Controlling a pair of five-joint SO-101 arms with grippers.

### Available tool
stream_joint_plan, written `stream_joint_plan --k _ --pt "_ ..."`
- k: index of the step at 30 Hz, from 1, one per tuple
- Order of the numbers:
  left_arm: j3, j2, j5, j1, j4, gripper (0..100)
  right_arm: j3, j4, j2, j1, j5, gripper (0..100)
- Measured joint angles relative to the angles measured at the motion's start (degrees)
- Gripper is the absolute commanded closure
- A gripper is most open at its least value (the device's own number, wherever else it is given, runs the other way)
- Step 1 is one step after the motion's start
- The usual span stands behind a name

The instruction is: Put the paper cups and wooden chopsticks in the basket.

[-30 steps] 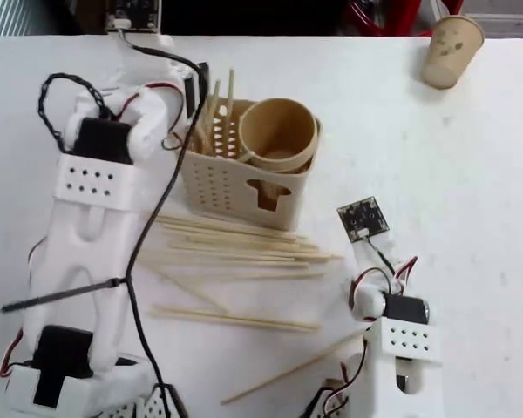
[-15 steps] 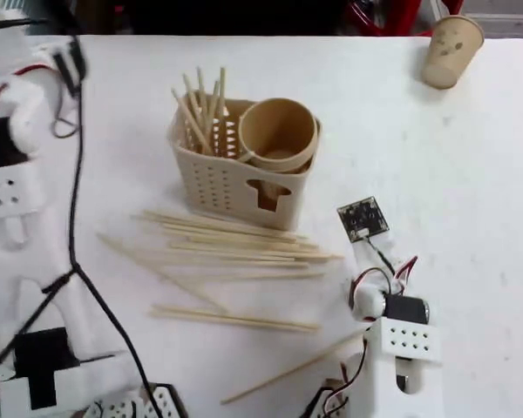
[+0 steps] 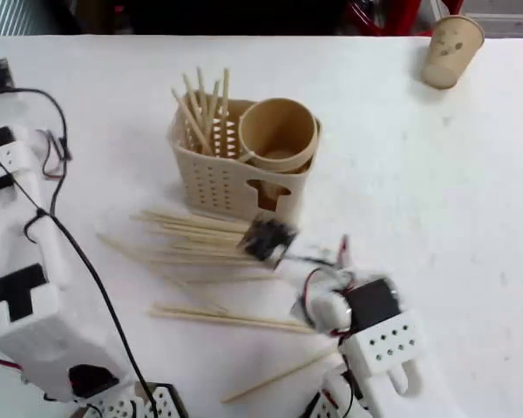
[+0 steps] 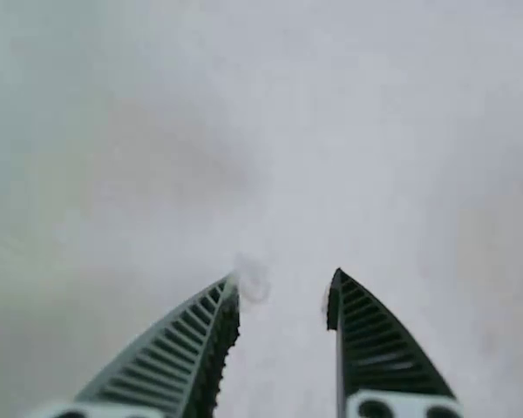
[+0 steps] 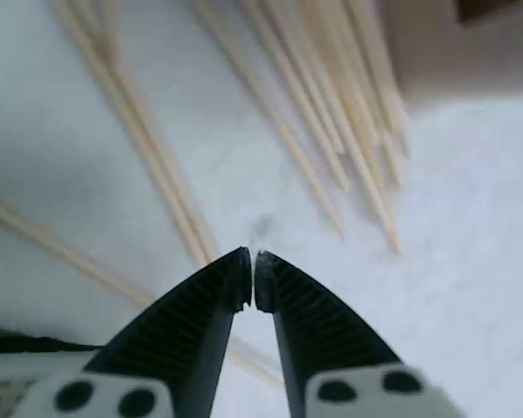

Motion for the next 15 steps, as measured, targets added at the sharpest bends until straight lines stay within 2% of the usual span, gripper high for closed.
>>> stream_joint_plan --k 3,6,10,15 --pt "0.0 3.0 -0.4 -4.2 -3.4 82 -0.4 1.0 0.0 -11.5 1.0 81.9" --pt "0.4 4.8 -0.4 -7.2 -5.0 82 -0.3 0.4 0.0 -20.1 1.5 82.1" --pt "0.5 9.7 -0.4 -9.1 -5.5 82 0.8 -4.0 4.9 -22.8 3.5 83.7" --pt "0.5 13.4 -0.5 -9.1 -9.4 82 0.4 -14.9 21.0 -23.3 4.7 83.9"
